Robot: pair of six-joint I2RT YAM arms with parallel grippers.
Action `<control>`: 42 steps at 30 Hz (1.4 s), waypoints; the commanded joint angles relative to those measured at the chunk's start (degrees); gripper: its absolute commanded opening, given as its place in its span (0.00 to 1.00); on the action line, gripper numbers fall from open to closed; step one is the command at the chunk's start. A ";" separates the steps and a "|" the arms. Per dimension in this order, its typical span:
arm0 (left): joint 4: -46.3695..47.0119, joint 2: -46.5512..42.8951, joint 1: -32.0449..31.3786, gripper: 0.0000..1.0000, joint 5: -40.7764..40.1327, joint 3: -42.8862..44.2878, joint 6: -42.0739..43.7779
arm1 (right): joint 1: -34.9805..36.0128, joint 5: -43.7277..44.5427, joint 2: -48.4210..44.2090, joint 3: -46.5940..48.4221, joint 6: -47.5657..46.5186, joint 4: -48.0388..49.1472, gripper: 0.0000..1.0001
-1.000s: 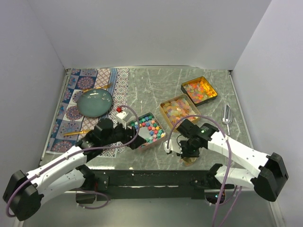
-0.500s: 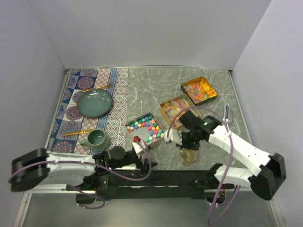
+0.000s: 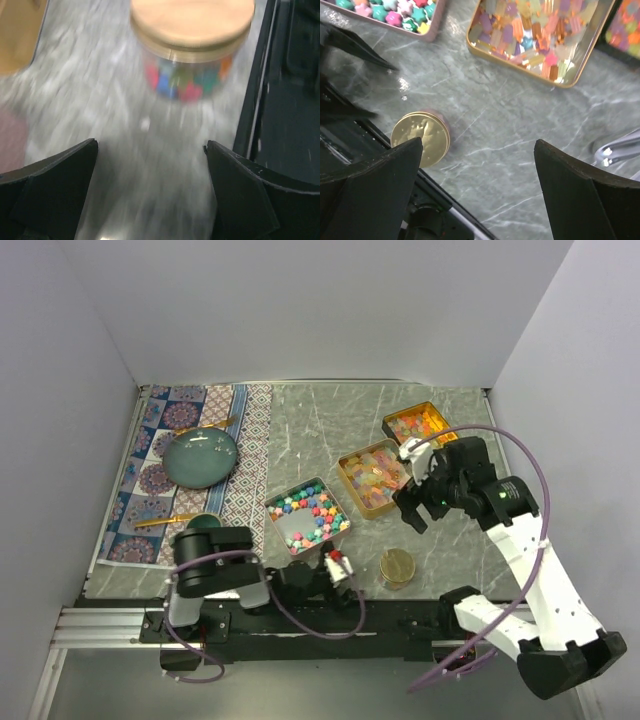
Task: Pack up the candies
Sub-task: Screw the bottle lid onto the packing bottle.
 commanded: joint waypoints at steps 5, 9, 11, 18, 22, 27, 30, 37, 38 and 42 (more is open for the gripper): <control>20.38 14.23 -3.35 0.97 -3.01 11.50 -0.99 | -10.91 -7.17 -1.17 -3.03 -8.01 -4.56 1.00; 20.20 17.04 -4.15 0.97 -2.31 14.58 -1.34 | -15.04 -9.21 0.41 -0.75 -11.62 -8.43 1.00; 20.38 18.45 -4.32 0.97 -2.04 16.25 -1.34 | -17.24 -9.91 0.94 -0.74 -14.95 -10.36 1.00; 22.66 23.90 -4.32 0.97 -3.80 19.77 -0.64 | -21.64 -16.06 -2.66 -5.21 -39.02 -17.05 1.00; 23.80 24.17 -3.80 0.99 -4.07 18.45 -1.25 | -21.56 -16.16 -3.02 -10.40 -58.24 -18.63 1.00; 23.54 23.82 -2.22 0.84 -4.07 16.61 -2.13 | -18.66 -16.60 3.92 -12.86 -65.84 -16.00 1.00; 22.84 24.16 -0.72 0.77 -3.10 16.52 -1.69 | -16.38 -17.56 8.14 -13.40 -71.20 -15.47 1.00; 21.78 24.25 1.91 0.52 -0.99 16.95 -1.08 | -9.88 -17.91 15.09 -13.57 -84.13 -16.72 1.00; 21.52 24.34 2.18 0.43 -1.08 17.13 -1.34 | -8.82 -17.91 15.26 -14.53 -84.75 -15.83 1.00; 20.55 24.25 3.32 0.10 -0.38 17.13 -1.60 | -5.48 -18.00 17.46 -14.37 -85.29 -14.15 1.00</control>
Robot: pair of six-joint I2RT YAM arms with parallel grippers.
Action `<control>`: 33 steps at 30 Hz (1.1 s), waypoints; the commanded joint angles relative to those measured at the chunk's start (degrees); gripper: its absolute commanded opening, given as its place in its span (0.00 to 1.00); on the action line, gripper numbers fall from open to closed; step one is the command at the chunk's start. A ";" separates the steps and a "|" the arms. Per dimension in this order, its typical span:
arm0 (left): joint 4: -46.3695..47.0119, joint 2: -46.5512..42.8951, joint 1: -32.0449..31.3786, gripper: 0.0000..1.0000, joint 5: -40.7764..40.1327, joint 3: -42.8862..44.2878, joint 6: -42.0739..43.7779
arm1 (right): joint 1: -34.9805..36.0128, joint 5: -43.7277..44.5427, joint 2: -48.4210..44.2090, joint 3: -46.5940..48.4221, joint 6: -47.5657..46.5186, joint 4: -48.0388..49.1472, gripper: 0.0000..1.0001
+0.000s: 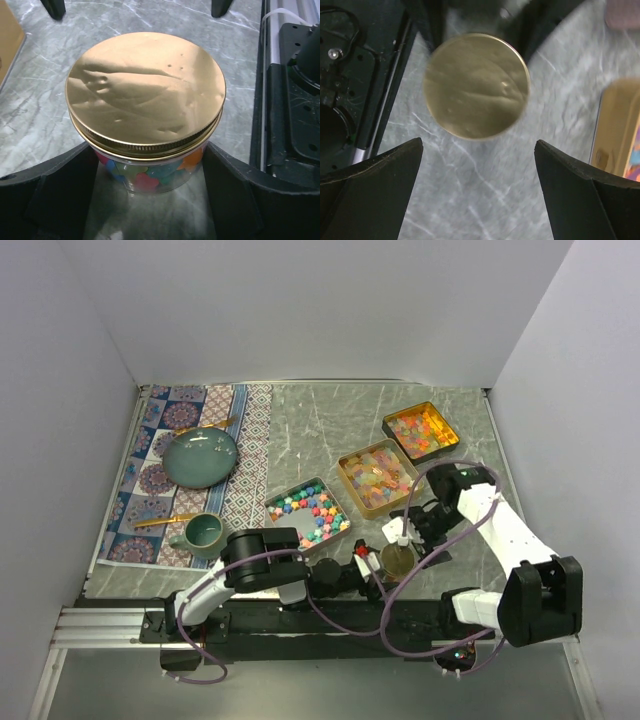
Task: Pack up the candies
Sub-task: Screw the bottle lid onto the packing bottle.
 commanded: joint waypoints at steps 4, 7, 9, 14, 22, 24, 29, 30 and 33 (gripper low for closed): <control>9.74 3.36 3.35 0.01 -1.92 -3.46 -0.09 | 5.18 -2.03 5.82 2.45 -2.08 2.09 1.00; 9.39 3.36 3.70 0.01 -2.45 -3.46 -0.36 | 6.85 -2.12 6.80 1.76 -1.29 4.37 1.00; 9.12 3.36 3.96 0.01 -2.62 -3.46 -0.71 | 8.34 -1.59 7.07 1.32 -0.68 5.26 1.00; 8.51 3.36 4.40 0.01 -2.80 -3.64 -2.02 | 9.05 2.17 6.90 -0.26 1.16 5.17 1.00; 10.62 3.09 4.93 0.01 -4.20 -4.08 -2.64 | 3.78 13.08 -2.41 -8.96 -4.97 3.50 1.00; 9.91 3.09 5.19 0.01 -4.56 -4.25 -2.82 | 1.94 15.10 -3.65 -9.76 -6.03 3.24 1.00; 10.00 2.92 5.10 0.01 -3.86 -4.96 -2.64 | -4.21 17.59 -4.71 -7.75 -6.31 0.17 1.00; 9.91 2.92 5.10 0.01 -3.51 -4.96 -2.64 | -6.83 15.92 -3.32 -5.82 -5.43 -0.62 1.00; 9.48 2.92 5.02 0.01 -2.45 -4.61 -2.73 | -8.44 8.28 1.94 6.10 -3.06 -3.61 1.00</control>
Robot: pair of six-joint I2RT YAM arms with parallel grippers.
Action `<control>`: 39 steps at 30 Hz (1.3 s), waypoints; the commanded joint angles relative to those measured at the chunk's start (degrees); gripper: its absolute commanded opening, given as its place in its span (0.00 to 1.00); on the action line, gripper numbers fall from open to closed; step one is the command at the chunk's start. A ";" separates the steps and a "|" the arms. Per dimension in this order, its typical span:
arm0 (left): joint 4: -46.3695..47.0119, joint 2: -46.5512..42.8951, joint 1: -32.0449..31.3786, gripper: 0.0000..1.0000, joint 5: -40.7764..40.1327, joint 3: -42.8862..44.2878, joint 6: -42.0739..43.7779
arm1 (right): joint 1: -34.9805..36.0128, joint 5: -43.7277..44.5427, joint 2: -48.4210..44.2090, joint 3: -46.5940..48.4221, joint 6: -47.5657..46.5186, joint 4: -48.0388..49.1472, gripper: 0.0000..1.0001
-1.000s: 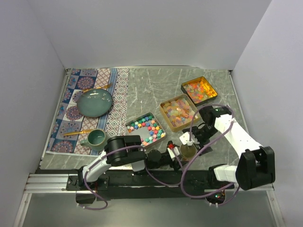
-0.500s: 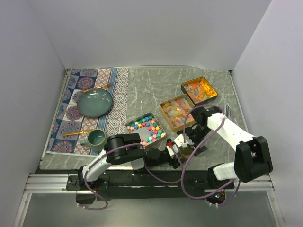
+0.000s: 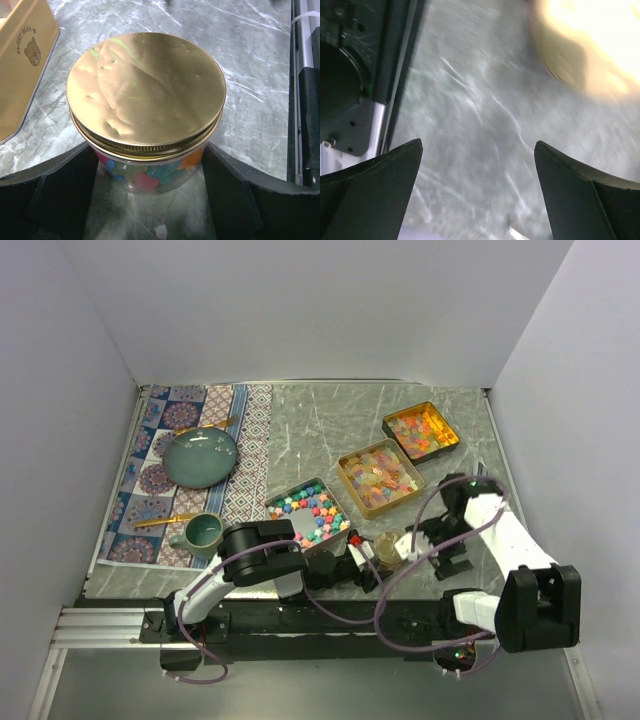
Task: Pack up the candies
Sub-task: Screw the bottle lid onto the packing bottle.
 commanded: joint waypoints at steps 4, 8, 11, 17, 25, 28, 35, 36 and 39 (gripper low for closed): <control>9.12 3.44 0.93 0.01 -2.18 -3.34 -2.12 | 0.72 -15.81 5.85 17.45 1.63 -3.47 1.00; 8.51 3.00 0.75 0.01 -2.62 -3.51 -1.94 | 8.02 -17.22 6.19 14.99 1.37 -0.38 1.00; 8.16 2.56 0.75 0.01 -2.97 -3.51 -1.85 | 13.12 -18.10 8.13 14.38 2.07 -1.26 1.00; 8.86 2.83 0.40 0.01 -3.94 -3.78 -1.33 | 17.61 -17.66 10.76 13.76 4.01 0.23 1.00; 9.39 3.44 0.31 0.01 -5.52 -3.51 -0.71 | 18.84 -14.85 14.37 10.95 4.80 2.16 1.00; 9.56 3.44 0.31 0.01 -5.96 -3.78 -1.06 | 18.84 -13.62 13.67 9.28 5.93 3.48 1.00; 9.56 3.71 0.49 0.01 -7.37 -3.69 -1.85 | 15.86 -8.44 6.48 2.96 6.21 3.05 1.00; 9.39 3.79 0.49 0.01 -7.54 -3.69 -2.20 | 15.16 -7.65 5.68 1.73 6.20 2.70 1.00; 8.86 3.88 0.75 0.01 -7.63 -3.69 -3.08 | 12.08 -6.06 2.86 0.23 5.77 0.51 1.00</control>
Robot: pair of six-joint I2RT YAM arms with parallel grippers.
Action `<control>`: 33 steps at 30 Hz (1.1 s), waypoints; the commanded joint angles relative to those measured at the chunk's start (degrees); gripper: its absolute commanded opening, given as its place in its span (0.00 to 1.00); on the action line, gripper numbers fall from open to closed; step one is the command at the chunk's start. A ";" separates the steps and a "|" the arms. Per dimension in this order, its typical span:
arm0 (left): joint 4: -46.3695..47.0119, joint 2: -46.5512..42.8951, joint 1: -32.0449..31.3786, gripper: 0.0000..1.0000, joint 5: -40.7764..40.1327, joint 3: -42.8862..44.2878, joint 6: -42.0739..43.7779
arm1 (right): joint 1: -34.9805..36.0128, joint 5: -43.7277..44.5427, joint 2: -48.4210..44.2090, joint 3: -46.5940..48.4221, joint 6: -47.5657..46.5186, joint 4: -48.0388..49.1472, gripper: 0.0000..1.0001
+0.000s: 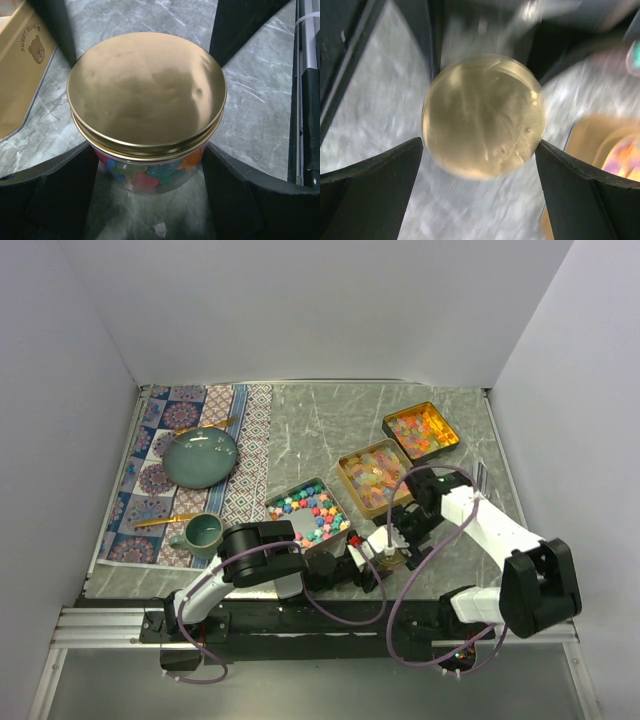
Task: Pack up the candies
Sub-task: Screw the bottle lid onto the packing bottle.
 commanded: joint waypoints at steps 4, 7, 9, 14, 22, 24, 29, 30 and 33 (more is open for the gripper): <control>8.42 4.19 1.47 0.01 -5.77 -3.30 -3.63 | -7.74 9.25 -6.73 -4.54 -0.51 -13.96 1.00; 8.16 4.28 1.48 0.01 -5.42 -3.03 -3.55 | -9.86 10.05 -9.54 -4.99 -0.96 -15.55 1.00; 7.81 4.19 1.47 0.01 -5.25 -2.94 -3.46 | -11.52 8.74 -10.16 -3.24 0.44 -14.16 1.00; 6.93 4.01 1.56 0.01 -3.32 -3.12 -3.46 | -12.24 1.72 -1.93 8.60 4.49 -12.91 1.00; 6.75 3.49 1.39 0.01 -3.75 -3.30 -2.93 | -0.83 -2.69 6.00 13.73 3.71 -12.73 1.00; 6.92 3.49 1.30 0.01 -4.01 -3.47 -2.58 | 1.47 -3.57 7.06 13.65 4.57 -13.00 1.00; 7.10 3.57 1.30 0.01 -4.54 -3.38 -2.32 | 5.60 -3.93 9.08 11.80 5.98 -10.29 1.00; 7.28 3.66 1.21 0.01 -4.72 -3.38 -2.23 | 5.78 -3.84 9.52 11.63 6.42 -9.76 1.00; 7.45 3.92 1.30 0.01 -4.89 -3.30 -2.14 | 5.87 -3.23 11.19 11.10 6.95 -8.52 1.00</control>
